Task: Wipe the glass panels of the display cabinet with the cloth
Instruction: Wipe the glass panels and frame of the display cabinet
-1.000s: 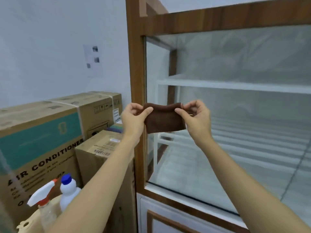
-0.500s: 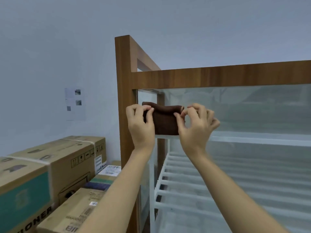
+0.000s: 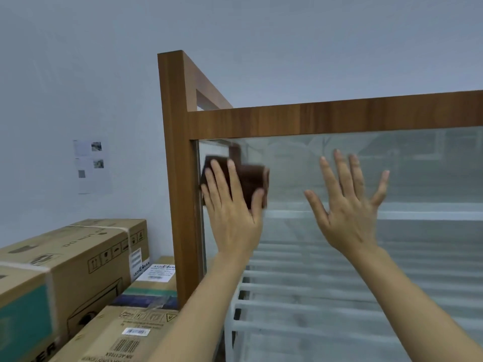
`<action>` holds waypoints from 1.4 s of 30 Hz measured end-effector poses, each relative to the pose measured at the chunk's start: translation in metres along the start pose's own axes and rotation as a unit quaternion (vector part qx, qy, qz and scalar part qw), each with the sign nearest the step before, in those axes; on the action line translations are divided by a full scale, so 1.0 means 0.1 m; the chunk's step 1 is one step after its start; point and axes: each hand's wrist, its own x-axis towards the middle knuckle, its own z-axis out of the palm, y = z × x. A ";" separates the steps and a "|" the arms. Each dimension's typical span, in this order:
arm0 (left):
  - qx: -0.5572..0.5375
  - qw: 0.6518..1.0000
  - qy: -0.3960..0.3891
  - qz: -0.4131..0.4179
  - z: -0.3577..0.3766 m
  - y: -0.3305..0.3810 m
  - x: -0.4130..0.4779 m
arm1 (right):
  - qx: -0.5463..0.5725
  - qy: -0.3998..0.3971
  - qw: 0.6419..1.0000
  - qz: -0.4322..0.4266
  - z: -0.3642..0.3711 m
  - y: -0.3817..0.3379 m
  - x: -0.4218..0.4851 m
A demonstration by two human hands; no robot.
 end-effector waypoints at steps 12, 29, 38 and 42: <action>0.040 0.996 0.063 -0.044 0.16 0.43 0.18 | 0.047 0.029 0.998 -0.012 -0.18 0.68 -0.07; 0.052 0.991 -0.031 0.122 0.38 1.16 -1.06 | 0.076 -0.002 0.997 -0.021 -0.47 1.53 -0.34; 0.055 0.981 0.004 0.186 0.53 1.63 0.07 | 0.054 0.038 0.996 -0.063 -0.44 2.10 -0.40; 0.060 0.950 -0.071 0.297 0.68 1.68 -1.13 | 0.161 0.071 0.984 -0.026 -0.49 2.12 -0.43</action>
